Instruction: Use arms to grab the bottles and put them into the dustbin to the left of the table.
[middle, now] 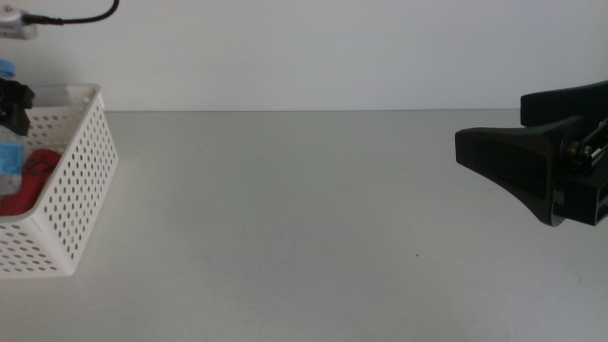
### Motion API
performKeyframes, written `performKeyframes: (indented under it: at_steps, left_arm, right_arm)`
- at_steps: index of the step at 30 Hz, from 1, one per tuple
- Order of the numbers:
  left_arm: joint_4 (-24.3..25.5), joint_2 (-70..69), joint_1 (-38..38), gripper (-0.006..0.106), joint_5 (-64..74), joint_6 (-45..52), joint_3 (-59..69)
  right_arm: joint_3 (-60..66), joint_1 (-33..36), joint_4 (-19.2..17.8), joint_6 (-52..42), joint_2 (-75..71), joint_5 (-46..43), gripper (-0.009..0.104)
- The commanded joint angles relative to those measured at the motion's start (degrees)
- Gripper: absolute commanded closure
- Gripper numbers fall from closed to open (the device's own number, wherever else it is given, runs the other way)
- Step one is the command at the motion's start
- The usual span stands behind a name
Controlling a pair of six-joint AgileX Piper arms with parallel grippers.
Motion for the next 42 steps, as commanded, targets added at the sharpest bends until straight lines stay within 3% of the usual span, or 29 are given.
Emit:
performKeyframes:
  at_steps: [1, 12, 18, 21, 22, 29, 42]
  left_arm:
    - [-1.3, -0.6, 0.0, 0.102, -5.5, -0.7, -2.2]
    - [-4.5, 7.5, 0.0, 0.102, -4.4, -1.5, -2.2]
    - [-5.6, 8.5, 0.0, 0.091, -4.4, -1.5, -2.2]
    - [-5.6, 8.5, 0.0, 0.079, -4.4, -1.5, -2.3]
    - [-5.7, 8.3, 0.0, 0.062, -2.6, -1.5, -2.5]
    - [-5.8, 7.6, -0.1, 0.006, 0.4, -0.8, -3.1]
    - [-7.4, -6.4, -0.6, 0.007, 0.8, -4.0, -3.1]
  right_arm:
    - [-1.8, 0.0, 0.5, -0.7, -0.3, -4.3, 0.01]
    - [-1.8, 0.0, 0.5, -0.7, -0.3, -4.3, 0.01]
    - [-1.8, 0.0, 0.5, -0.7, -0.3, -4.3, 0.01]
    - [-1.8, 0.0, 0.5, -0.7, -0.3, -4.3, 0.01]
    - [-1.8, 0.0, 0.5, -0.7, -0.3, -4.3, 0.01]
    - [-1.8, 0.0, 0.5, -0.7, -0.3, -4.3, 0.01]
    - [-1.8, 0.0, 0.5, -0.7, -0.3, -4.3, 0.01]
